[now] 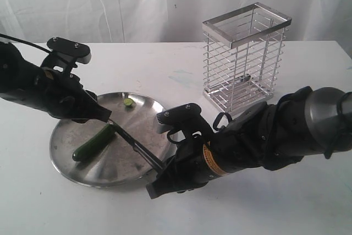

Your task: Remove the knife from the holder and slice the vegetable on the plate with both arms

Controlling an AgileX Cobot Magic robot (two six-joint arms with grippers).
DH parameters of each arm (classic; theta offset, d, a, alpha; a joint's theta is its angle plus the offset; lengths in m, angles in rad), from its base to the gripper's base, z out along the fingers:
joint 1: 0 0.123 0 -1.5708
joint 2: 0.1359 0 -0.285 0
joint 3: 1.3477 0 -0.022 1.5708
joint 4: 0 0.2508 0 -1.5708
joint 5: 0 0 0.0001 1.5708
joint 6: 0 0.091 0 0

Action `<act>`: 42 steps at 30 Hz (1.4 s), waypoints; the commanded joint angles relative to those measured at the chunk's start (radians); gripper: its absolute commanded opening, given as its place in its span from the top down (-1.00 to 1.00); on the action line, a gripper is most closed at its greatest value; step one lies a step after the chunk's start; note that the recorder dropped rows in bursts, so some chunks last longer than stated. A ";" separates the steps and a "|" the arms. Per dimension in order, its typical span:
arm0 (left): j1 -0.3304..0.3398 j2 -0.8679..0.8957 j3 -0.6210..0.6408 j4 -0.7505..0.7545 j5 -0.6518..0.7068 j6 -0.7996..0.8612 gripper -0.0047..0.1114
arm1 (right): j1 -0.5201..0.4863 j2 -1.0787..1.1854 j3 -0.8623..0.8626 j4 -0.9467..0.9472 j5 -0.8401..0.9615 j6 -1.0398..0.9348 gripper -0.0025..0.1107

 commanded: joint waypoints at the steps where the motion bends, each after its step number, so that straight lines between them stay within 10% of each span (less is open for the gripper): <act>1: -0.002 0.002 0.003 -0.035 -0.018 -0.009 0.24 | 0.000 -0.001 0.002 -0.003 -0.004 -0.019 0.96; 42: -0.081 0.170 -0.104 -0.035 -0.069 -0.003 0.24 | 0.000 -0.001 -0.001 -0.003 0.018 -0.029 0.96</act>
